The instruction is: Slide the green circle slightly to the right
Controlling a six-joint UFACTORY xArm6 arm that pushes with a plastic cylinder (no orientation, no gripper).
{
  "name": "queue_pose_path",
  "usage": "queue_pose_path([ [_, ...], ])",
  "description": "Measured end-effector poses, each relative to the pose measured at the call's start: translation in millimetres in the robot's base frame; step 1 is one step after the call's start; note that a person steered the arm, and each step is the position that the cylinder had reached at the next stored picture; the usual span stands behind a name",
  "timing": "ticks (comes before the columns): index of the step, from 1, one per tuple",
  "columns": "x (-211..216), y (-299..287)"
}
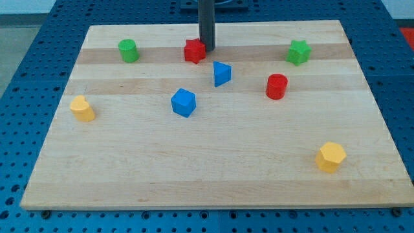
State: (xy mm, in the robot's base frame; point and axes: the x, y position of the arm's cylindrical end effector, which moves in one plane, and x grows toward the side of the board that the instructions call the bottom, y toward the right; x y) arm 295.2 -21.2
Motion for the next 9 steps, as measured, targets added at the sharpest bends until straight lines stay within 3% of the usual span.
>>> queue_pose_path([
  [1,18.1,-32.7],
  [2,74.7,-75.6],
  [3,94.4,-119.6],
  [4,85.4,-217.6],
  [5,37.7,-242.4],
  [6,-2.9,-231.5],
  [7,3.7,-151.0],
  [8,-7.7,-185.8],
  [9,-10.8,-173.3],
])
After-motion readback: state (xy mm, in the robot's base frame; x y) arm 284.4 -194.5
